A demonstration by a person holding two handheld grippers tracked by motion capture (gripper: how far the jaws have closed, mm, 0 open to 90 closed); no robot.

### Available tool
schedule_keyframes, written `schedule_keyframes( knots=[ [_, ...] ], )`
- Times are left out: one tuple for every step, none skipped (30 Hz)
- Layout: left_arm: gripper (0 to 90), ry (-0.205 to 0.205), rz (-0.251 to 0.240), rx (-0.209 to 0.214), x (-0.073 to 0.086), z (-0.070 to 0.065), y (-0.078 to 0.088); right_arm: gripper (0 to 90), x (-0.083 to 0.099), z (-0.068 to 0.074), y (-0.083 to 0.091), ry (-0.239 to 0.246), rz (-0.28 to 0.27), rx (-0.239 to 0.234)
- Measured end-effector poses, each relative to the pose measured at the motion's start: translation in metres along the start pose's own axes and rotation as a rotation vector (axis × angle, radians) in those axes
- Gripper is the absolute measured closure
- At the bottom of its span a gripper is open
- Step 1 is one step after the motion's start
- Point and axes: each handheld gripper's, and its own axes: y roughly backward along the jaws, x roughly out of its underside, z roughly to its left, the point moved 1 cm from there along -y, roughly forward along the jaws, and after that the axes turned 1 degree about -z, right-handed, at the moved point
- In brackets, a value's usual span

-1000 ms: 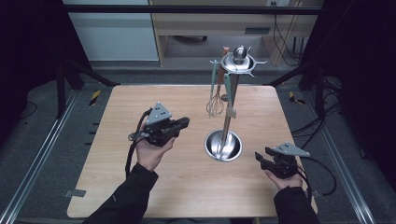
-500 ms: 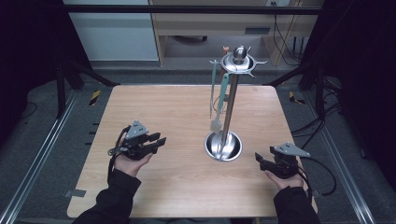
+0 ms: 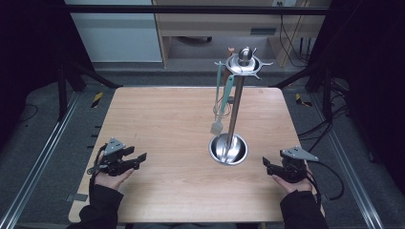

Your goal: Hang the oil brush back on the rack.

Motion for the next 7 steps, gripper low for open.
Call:
schedule_keyframes(
  knots=[
    [37.6, 0.007, 0.003, -0.003, 0.003, 0.003, 0.001, 25.9, 0.0, 0.0, 0.0, 0.002, -0.001, 0.001],
    [37.0, 0.016, 0.003, -0.005, 0.005, 0.005, 0.003, 25.6, 0.001, 0.0, 0.0, -0.001, -0.002, 0.002],
    [36.5, 0.019, 0.004, -0.011, 0.009, 0.008, 0.004, 25.3, 0.002, -0.001, 0.0, -0.002, 0.001, 0.004],
    [36.3, 0.023, 0.006, -0.016, 0.012, 0.01, 0.005, 25.1, 0.002, -0.001, 0.0, -0.009, 0.007, 0.006],
    [36.3, 0.025, 0.013, -0.023, 0.015, 0.012, 0.006, 24.9, 0.003, -0.003, 0.0, -0.004, 0.009, 0.013],
    [36.2, 0.027, 0.018, -0.029, 0.016, 0.014, 0.006, 24.7, 0.004, -0.003, 0.001, -0.006, 0.007, 0.015],
    [36.1, 0.039, 0.017, -0.036, 0.019, 0.016, 0.007, 24.6, 0.004, -0.004, 0.001, -0.008, 0.009, 0.017]
  ],
)
